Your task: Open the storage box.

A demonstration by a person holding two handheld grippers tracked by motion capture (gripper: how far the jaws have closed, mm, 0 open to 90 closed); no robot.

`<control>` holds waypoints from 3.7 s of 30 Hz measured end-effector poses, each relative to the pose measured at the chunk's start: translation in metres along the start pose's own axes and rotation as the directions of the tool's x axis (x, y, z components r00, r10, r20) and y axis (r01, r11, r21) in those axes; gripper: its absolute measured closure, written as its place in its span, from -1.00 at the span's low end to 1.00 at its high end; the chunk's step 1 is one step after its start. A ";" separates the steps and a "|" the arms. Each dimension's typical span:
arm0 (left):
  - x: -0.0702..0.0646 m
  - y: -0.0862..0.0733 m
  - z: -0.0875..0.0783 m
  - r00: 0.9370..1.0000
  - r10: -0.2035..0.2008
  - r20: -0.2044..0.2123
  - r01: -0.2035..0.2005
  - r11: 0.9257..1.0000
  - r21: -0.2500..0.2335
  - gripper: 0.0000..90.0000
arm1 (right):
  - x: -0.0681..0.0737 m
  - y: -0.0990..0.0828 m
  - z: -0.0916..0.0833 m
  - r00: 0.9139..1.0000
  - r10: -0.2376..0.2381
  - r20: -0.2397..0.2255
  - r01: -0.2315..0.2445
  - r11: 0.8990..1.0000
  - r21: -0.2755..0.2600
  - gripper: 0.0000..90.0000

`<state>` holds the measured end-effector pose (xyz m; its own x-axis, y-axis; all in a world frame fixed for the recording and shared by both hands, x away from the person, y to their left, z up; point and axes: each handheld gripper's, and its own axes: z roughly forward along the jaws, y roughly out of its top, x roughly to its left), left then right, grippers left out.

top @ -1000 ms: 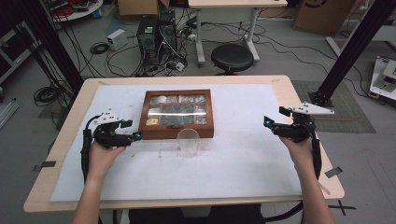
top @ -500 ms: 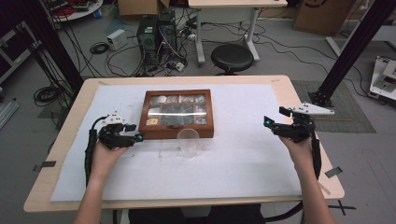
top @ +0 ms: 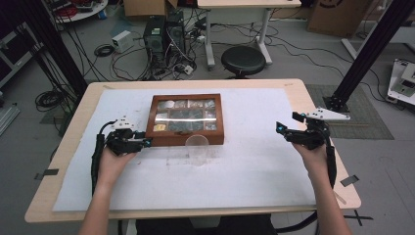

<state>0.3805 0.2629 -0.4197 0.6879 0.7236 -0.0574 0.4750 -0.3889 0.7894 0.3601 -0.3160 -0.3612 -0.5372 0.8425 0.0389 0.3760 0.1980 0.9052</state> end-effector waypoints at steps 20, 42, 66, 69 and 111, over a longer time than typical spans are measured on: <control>-0.001 0.005 -0.002 1.000 0.000 0.004 0.000 1.000 -0.014 0.24 | -0.002 0.004 0.002 1.000 0.014 0.002 -0.014 1.000 -0.023 -0.52; -0.008 0.013 -0.011 0.999 -0.019 -0.051 0.013 0.992 -0.125 0.27 | -0.003 0.008 0.009 1.000 0.022 -0.015 -0.023 0.999 -0.033 -0.52; -0.016 0.034 -0.019 0.988 0.029 -0.151 -0.054 0.985 -0.166 0.03 | -0.003 0.008 0.009 0.999 0.035 -0.019 -0.035 0.999 -0.035 -0.52; -0.015 0.037 -0.021 0.988 0.032 -0.149 -0.056 0.985 -0.163 0.03 | -0.003 0.008 0.010 0.999 0.036 -0.023 -0.036 0.999 -0.034 -0.52; 0.012 0.109 -0.028 0.990 0.004 -0.143 -0.041 0.966 -0.256 -0.08 | -0.002 0.010 0.014 0.998 0.038 -0.040 -0.039 0.999 -0.033 -0.52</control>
<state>0.4254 0.2455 -0.3173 0.6037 0.7965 0.0338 0.2904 -0.2592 0.9211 0.3754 -0.3082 -0.3582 -0.5526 0.8286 0.0898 0.3716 0.1485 0.9164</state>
